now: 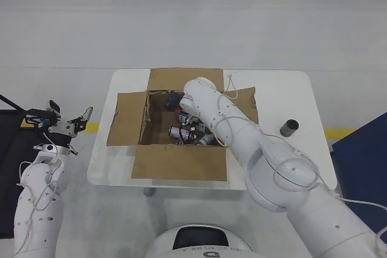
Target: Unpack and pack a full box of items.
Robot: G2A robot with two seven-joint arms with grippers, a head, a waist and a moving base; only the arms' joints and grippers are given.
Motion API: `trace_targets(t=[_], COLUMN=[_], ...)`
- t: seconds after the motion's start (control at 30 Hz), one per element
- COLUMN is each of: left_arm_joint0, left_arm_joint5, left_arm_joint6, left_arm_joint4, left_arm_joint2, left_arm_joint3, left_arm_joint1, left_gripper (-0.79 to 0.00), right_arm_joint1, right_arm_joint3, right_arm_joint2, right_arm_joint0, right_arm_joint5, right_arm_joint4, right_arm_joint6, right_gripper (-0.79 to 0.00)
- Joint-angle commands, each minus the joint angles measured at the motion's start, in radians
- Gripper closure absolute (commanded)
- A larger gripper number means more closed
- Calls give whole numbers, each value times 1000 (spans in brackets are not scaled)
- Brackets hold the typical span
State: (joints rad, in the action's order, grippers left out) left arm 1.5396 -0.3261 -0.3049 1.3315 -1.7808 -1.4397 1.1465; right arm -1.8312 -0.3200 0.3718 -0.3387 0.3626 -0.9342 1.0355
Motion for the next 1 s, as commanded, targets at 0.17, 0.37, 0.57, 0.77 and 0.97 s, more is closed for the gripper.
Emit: trace_targets(t=[0.17,0.37,0.57,0.77,0.97], left_arm_joint0=[0,0,0,0,0], left_arm_joint5=[0,0,0,0,0], left_arm_joint6=[0,0,0,0,0], left_arm_joint4=[0,0,0,0,0], left_arm_joint2=[0,0,0,0,0], left_arm_joint3=[0,0,0,0,0], left_arm_joint1=[0,0,0,0,0], left_gripper=[-785,-785,-785,-785,-785], right_arm_joint1=[17,54,132,245,378], right_arm_joint3=[-15,-67,-197,-416,-815], right_arm_joint2=[35,71,133,240,431], right_arm_joint0=[22,39,30,-39,-225], right_arm_joint5=[168,268,434,469,405], right_arm_joint4=[42,58,64,40,0], right_arm_joint6=[-47,-87,-152,-123,18], right_gripper=[0,0,0,0,0])
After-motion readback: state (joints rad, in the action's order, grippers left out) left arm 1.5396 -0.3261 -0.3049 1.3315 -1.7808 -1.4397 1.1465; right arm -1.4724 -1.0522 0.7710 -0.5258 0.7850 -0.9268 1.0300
